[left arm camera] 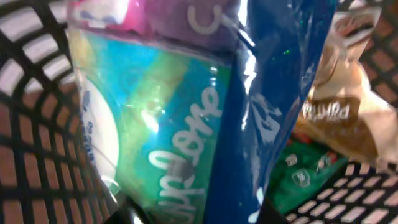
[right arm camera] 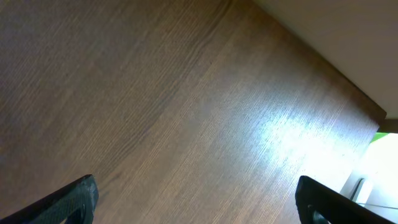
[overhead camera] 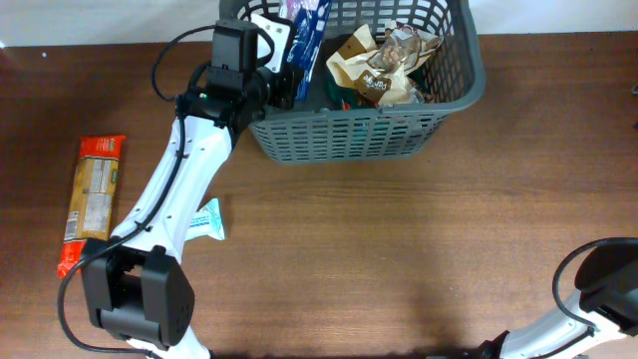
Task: Pack container
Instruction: 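Lower the tissue box into the basket and open the left gripper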
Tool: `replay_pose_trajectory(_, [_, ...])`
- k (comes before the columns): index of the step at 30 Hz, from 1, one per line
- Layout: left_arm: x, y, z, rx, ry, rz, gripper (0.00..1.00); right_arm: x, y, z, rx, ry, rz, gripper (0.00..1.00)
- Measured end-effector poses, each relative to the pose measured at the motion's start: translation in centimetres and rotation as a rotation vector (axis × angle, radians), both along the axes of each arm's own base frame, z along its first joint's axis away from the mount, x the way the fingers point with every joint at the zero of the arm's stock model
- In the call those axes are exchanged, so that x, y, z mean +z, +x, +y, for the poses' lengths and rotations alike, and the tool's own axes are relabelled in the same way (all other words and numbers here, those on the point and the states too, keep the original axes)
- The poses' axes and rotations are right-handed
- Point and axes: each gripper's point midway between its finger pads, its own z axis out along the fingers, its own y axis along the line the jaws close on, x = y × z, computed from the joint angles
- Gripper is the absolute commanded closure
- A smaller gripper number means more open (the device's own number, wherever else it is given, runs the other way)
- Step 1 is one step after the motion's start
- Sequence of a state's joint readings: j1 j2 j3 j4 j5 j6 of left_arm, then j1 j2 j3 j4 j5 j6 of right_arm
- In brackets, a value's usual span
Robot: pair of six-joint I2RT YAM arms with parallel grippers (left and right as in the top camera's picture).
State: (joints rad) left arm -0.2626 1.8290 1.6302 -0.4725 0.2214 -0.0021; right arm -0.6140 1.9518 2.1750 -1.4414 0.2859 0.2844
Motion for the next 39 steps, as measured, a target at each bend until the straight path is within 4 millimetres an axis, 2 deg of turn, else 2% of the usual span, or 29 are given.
replay_pose_trajectory(3, [-0.6, -0.5, 0.2, 0.005, 0.005, 0.036, 0.97, 0.0, 0.0, 0.0, 0.000, 0.000, 0.000, 0.01])
replay_pose_trajectory(4, [-0.7, -0.6, 0.2, 0.005, 0.006, 0.042, 0.91, 0.0, 0.0, 0.0, 0.000, 0.000, 0.000, 0.01])
replay_pose_trajectory(6, [-0.8, -0.7, 0.2, 0.005, 0.006, 0.046, 0.64, 0.0, 0.0, 0.0, 0.000, 0.000, 0.000, 0.01])
replay_pose_trajectory(8, [-0.8, -0.7, 0.2, 0.007, 0.005, 0.048, 0.29, 0.0, 0.0, 0.0, 0.000, 0.000, 0.000, 0.01])
replay_pose_trajectory(9, [-0.8, -0.7, 0.2, 0.008, 0.004, 0.049, 0.23, 0.0, 0.0, 0.0, 0.000, 0.000, 0.000, 0.01])
replay_pose_trajectory(12, [-0.7, -0.6, 0.2, 0.011, 0.004, 0.046, 0.15, 0.0, 0.0, 0.0, 0.000, 0.000, 0.000, 0.01])
replay_pose_trajectory(13, [-0.7, -0.6, 0.3, 0.016, 0.007, 0.044, 0.07, 0.0, 0.0, 0.0, 0.000, 0.000, 0.000, 0.01])
replay_pose_trajectory(14, [-0.7, -0.5, 0.4, 0.019, 0.010, 0.039, 0.05, 0.0, 0.0, 0.0, 0.000, 0.000, 0.000, 0.01])
replay_pose_trajectory(22, [0.2, 0.3, 0.3, 0.029, 0.007, -0.010, 0.04, 0.0, 0.0, 0.0, 0.000, 0.000, 0.000, 0.01])
replay_pose_trajectory(29, [2.1, 1.6, 0.5, 0.058, 0.004, -0.092, 0.05, 0.0, 0.0, 0.0, 0.000, 0.000, 0.000, 0.01])
replay_pose_trajectory(35, [6.6, 2.9, 1.3, 0.097, -0.003, -0.191, 0.05, 0.0, 0.0, 0.0, -0.001, 0.000, 0.000, 0.01])
replay_pose_trajectory(39, [9.7, 3.5, 2.6, 0.125, -0.010, -0.246, 0.04, 0.0, 0.0, 0.0, 0.000, 0.000, 0.000, 0.01])
